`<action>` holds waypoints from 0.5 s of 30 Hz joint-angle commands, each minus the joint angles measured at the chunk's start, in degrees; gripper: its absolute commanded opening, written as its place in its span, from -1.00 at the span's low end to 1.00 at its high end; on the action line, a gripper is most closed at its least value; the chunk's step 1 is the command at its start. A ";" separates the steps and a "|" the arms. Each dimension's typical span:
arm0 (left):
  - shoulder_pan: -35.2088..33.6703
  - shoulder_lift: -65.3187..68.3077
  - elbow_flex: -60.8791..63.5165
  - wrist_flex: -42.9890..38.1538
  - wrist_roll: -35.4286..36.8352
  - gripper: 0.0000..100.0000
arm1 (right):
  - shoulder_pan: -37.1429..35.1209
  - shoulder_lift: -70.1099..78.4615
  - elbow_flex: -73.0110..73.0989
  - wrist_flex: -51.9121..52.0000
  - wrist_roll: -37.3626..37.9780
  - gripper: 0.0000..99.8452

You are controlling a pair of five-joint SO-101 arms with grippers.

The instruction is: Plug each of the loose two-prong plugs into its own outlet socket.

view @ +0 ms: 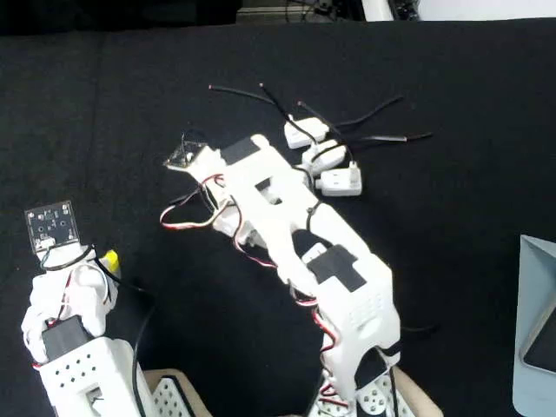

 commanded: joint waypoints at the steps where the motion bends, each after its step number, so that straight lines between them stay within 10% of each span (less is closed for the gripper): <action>1: 0.75 -0.62 -0.48 -1.23 0.00 -0.49 | 0.35 -0.22 -3.03 0.62 0.88 -0.79; 15: 0.75 -0.62 -0.48 -1.23 0.00 -0.49 | 0.62 2.42 -2.77 -1.41 7.38 -0.98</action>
